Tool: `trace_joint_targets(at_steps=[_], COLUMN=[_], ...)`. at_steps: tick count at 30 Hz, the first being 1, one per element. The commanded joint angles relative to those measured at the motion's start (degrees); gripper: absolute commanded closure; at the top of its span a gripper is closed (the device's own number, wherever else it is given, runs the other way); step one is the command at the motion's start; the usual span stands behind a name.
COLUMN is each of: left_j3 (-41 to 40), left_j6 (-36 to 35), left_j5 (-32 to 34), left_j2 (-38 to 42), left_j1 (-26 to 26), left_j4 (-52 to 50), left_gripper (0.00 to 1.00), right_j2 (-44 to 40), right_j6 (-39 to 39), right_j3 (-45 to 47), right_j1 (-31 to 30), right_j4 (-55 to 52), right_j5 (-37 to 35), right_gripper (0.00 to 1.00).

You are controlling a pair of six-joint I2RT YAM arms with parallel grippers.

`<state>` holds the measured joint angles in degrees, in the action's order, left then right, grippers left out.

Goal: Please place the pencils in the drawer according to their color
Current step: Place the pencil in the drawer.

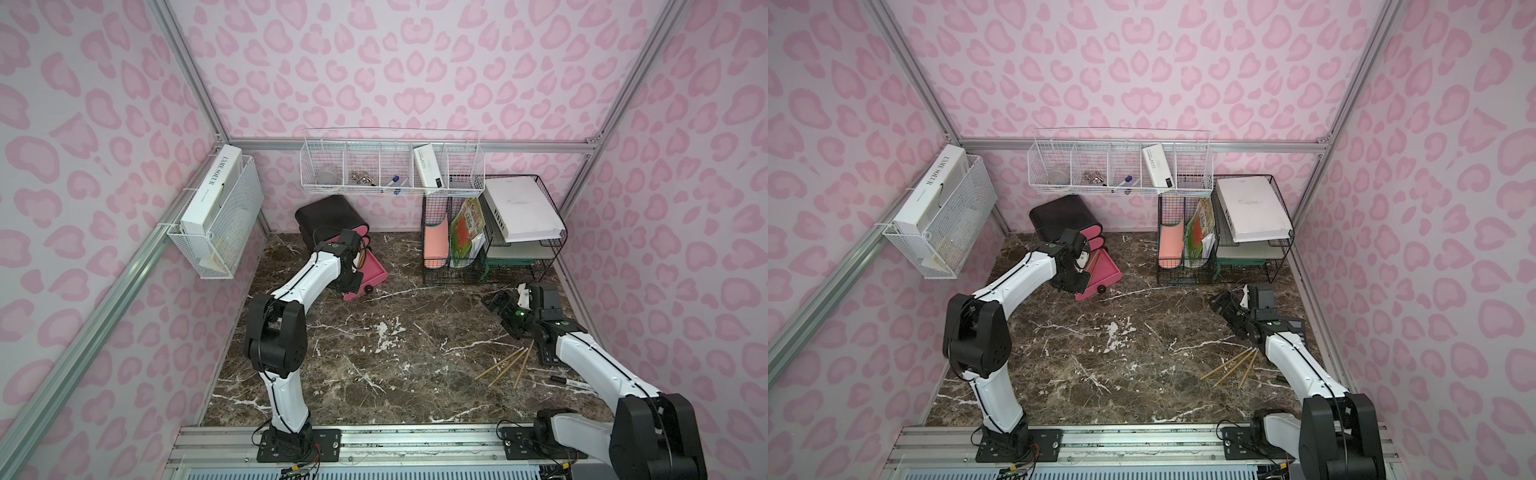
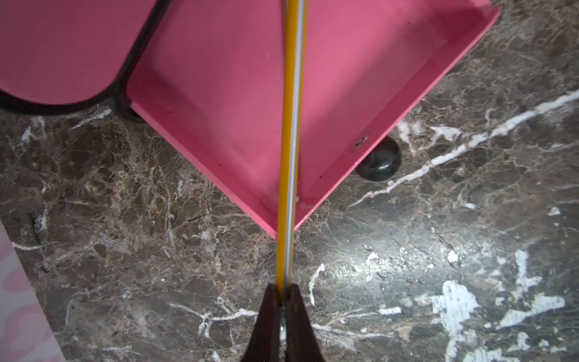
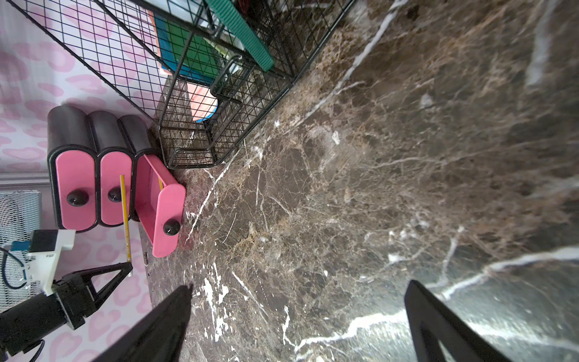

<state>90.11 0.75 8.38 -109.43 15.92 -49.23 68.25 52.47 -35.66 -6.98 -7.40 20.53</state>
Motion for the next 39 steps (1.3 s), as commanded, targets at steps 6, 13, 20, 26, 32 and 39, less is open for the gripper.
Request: trace_joint_targets(at_steps=[6,13,20,26,32,39], left_j3=[2.87,5.75,9.85,11.11,10.72,9.24], left_j6=[-0.96,-0.66,-0.75,-0.73,-0.04,1.27], left_j5=[-0.97,-1.04,-0.91,-0.65,-3.31,-4.09], left_j2=[-4.92,-7.91,-10.87,-10.42,-6.71,-1.98], left_j1=[-0.79,-1.88,-2.09,-2.11,-1.88,0.53], left_j4=[-2.18,-2.55,-4.46,-4.62,-4.76,-4.88], left_gripper=[1.00,1.00,0.91,0.44,0.30,0.21], right_j2=[-0.52,-0.66,-0.70,-0.74,-0.90,-4.44], right_j6=[-0.07,-0.15,-0.43,-1.14,-3.17,-5.09], right_j3=[-0.76,-0.52,-0.40,-0.56,-2.04,-2.64], right_j1=[-0.28,-0.30,-0.34,-0.39,-0.51,-0.97], right_j4=[-0.86,-1.30,-1.78,-2.95,-7.74,-17.58], right_j5=[-1.09,-1.29,-1.54,-1.87,-3.67,-9.03], right_gripper=[0.02,0.02,0.02,0.02,0.02,0.01])
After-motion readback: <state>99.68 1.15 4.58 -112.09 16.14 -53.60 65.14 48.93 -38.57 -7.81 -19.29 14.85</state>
